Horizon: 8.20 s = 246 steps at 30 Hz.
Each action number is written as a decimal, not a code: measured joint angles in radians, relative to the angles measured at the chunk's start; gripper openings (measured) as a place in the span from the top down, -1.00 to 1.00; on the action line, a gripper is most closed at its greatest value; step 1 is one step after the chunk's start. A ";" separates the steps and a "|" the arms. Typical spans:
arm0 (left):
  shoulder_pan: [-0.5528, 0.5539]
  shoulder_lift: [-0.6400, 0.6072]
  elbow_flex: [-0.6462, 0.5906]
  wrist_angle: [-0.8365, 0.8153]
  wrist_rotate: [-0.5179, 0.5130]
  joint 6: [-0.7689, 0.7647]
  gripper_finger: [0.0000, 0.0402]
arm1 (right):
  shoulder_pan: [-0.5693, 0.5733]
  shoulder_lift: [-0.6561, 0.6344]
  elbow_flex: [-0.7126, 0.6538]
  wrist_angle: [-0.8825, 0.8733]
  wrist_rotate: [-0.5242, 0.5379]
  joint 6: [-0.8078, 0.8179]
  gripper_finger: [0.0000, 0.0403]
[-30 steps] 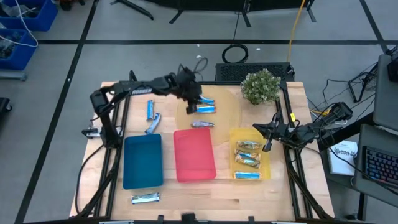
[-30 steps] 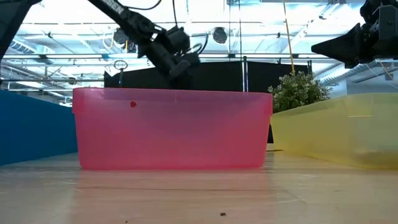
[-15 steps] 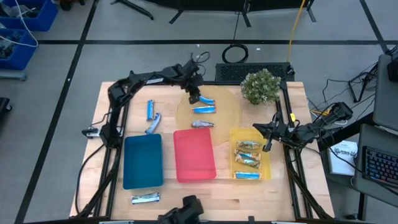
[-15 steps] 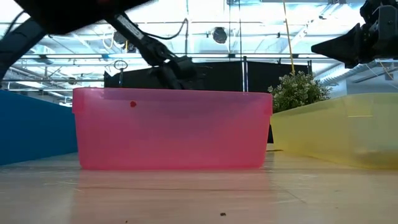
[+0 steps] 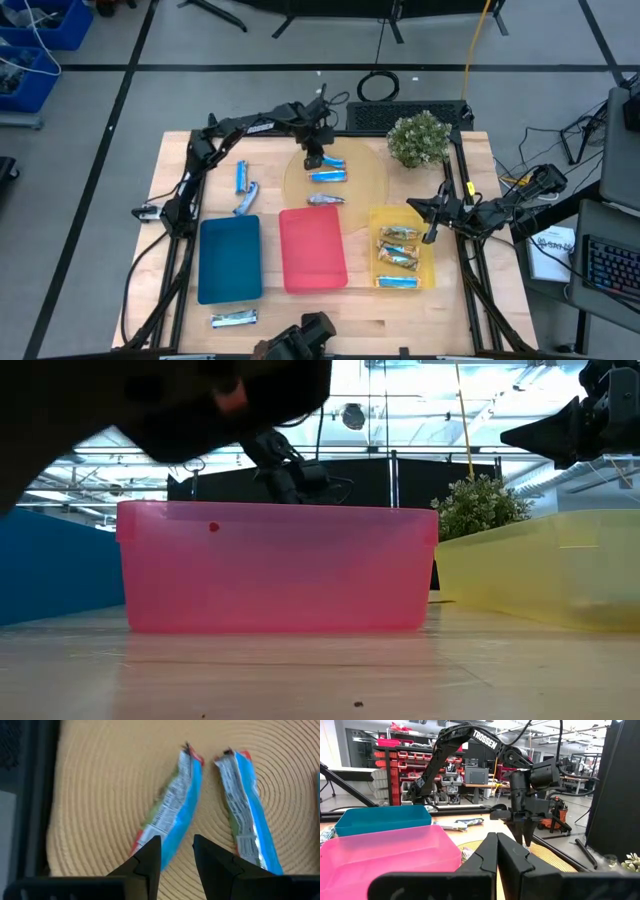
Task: Pick and place Granola Bars by type
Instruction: Put the top red granola bar into the red bin, then put the red granola bar into the red bin
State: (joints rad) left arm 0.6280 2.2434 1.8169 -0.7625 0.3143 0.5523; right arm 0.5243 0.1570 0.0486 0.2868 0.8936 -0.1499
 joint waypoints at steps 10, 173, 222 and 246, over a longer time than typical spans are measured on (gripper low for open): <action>0.002 0.041 0.000 -0.007 -0.028 -0.003 0.39 | 0.000 0.000 0.000 0.000 -0.004 -0.004 1.00; -0.140 -0.177 -0.350 0.190 -0.086 -0.154 0.96 | 0.000 0.001 0.000 -0.010 -0.004 -0.003 1.00; -0.871 -0.923 -1.170 0.688 -0.325 -1.295 0.99 | 0.000 0.000 0.000 -0.010 -0.003 0.053 1.00; -0.751 -0.805 -1.170 1.005 -0.122 -1.010 0.34 | 0.000 0.001 0.000 -0.009 -0.004 0.052 1.00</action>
State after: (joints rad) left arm -0.1227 1.4379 0.6468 0.2424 0.1919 -0.4578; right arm 0.5243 0.1577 0.0487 0.2775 0.8894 -0.0975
